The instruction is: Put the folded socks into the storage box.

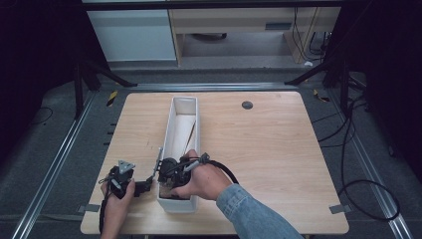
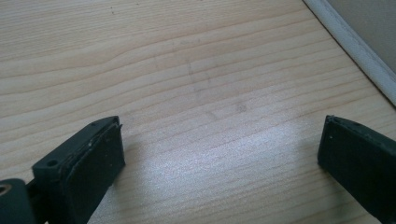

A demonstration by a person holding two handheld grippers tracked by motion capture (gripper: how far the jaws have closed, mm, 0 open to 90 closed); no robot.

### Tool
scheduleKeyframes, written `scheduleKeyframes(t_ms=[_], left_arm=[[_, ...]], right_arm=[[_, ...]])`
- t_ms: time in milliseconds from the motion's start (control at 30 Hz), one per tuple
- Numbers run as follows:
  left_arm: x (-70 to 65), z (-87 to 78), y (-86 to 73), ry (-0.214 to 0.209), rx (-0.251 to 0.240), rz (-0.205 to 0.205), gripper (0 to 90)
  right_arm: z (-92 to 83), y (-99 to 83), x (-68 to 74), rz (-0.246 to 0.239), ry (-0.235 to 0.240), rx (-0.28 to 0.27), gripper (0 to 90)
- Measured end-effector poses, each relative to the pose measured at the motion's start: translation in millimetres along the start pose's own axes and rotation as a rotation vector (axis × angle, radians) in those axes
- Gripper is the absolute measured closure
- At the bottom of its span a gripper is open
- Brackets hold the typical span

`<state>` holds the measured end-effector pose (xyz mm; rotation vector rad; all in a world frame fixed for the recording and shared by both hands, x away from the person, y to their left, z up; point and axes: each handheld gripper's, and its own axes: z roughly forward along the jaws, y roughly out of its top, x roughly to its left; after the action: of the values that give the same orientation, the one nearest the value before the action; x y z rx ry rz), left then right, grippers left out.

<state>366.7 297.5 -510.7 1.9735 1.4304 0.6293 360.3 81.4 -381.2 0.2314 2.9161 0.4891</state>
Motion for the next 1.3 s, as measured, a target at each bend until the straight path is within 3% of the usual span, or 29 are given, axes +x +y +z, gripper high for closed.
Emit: scheduleKeyframes(t_ms=[267,500,700,833,1000,1167,1300], left_arm=[[0.0,0.0,0.0,0.000,0.000,0.000,0.0],[0.0,0.0,0.0,0.000,0.000,0.000,0.0],[0.0,0.0,-0.1,0.000,0.000,0.000,0.0],[-0.1,-0.2,0.0,0.002,0.001,0.001,0.0],[0.0,-0.1,-0.1,0.001,0.001,0.001,0.0],[0.0,-0.2,0.0,0.000,0.002,0.001,0.0],[0.0,-0.2,0.0,0.000,0.002,0.000,0.0]], right_arm=[[-4.9,-1.5,-0.3,0.007,-0.006,-0.014,32.8],[-19.3,-6.4,-1.7,0.010,-0.034,-0.047,14.9],[-41.0,-11.6,-3.1,0.017,-0.032,-0.108,14.7],[-62.0,-13.2,-8.2,0.014,-0.062,-0.131,20.8],[-86.0,-15.8,-26.8,0.047,-0.097,-0.158,38.1],[-94.7,-19.4,-44.8,0.075,-0.108,-0.179,60.2],[-91.8,-20.4,-50.9,0.073,-0.103,-0.190,74.8]])
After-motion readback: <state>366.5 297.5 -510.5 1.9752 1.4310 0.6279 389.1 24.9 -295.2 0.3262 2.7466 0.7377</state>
